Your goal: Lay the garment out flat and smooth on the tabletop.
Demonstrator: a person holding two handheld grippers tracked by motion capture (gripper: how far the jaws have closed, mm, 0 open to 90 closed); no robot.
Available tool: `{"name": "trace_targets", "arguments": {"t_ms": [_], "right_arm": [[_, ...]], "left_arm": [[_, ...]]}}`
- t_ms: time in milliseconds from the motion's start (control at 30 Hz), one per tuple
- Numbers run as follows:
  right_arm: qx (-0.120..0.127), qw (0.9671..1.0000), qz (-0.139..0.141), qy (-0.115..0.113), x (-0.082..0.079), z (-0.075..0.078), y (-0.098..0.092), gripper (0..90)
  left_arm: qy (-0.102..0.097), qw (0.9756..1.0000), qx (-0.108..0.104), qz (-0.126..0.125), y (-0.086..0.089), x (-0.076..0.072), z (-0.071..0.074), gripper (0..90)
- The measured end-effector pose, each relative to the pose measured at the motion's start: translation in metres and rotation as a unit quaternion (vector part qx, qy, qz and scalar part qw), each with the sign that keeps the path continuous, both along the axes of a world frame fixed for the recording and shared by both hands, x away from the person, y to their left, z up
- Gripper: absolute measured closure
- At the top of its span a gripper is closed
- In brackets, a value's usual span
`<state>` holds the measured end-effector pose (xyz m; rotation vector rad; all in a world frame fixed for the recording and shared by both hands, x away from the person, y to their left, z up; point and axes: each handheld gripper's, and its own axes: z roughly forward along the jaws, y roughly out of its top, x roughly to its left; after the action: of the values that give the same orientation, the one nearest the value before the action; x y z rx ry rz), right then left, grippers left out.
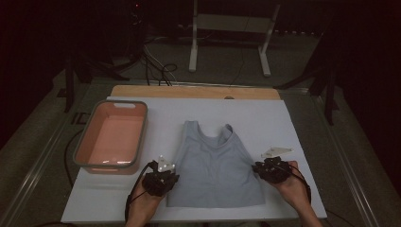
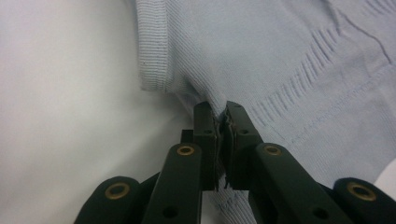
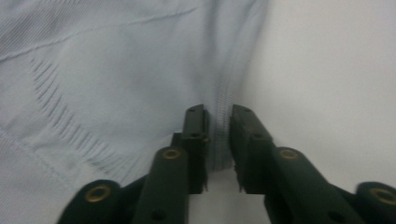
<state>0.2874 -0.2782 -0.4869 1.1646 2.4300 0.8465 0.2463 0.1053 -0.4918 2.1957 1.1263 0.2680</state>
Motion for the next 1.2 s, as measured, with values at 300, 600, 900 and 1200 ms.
{"name": "trace_targets", "arguments": {"t_ms": [300, 600, 900, 1200], "right_arm": [[0.014, 0.9992, -0.029, -0.022, 0.014, 0.003, 0.007, 63.0], [0.018, 0.9989, -0.04, -0.015, 0.029, -0.006, 0.018, 61.7], [0.019, 0.9991, -0.036, 0.013, 0.039, -0.013, 0.036, 55.6], [0.022, 0.9991, -0.016, 0.033, 0.039, -0.013, 0.043, 89.6]], "left_arm": [[-0.01, 0.9999, 0.001, 0.012, 0.009, -0.002, 0.003, 85.8], [-0.019, 0.9994, 0.0, 0.028, 0.015, -0.002, 0.006, 85.8], [-0.037, 0.9992, -0.012, 0.008, 0.009, -0.004, 0.011, 72.7], [-0.057, 0.9982, -0.017, -0.005, -0.005, 0.002, 0.021, 63.0]]}}
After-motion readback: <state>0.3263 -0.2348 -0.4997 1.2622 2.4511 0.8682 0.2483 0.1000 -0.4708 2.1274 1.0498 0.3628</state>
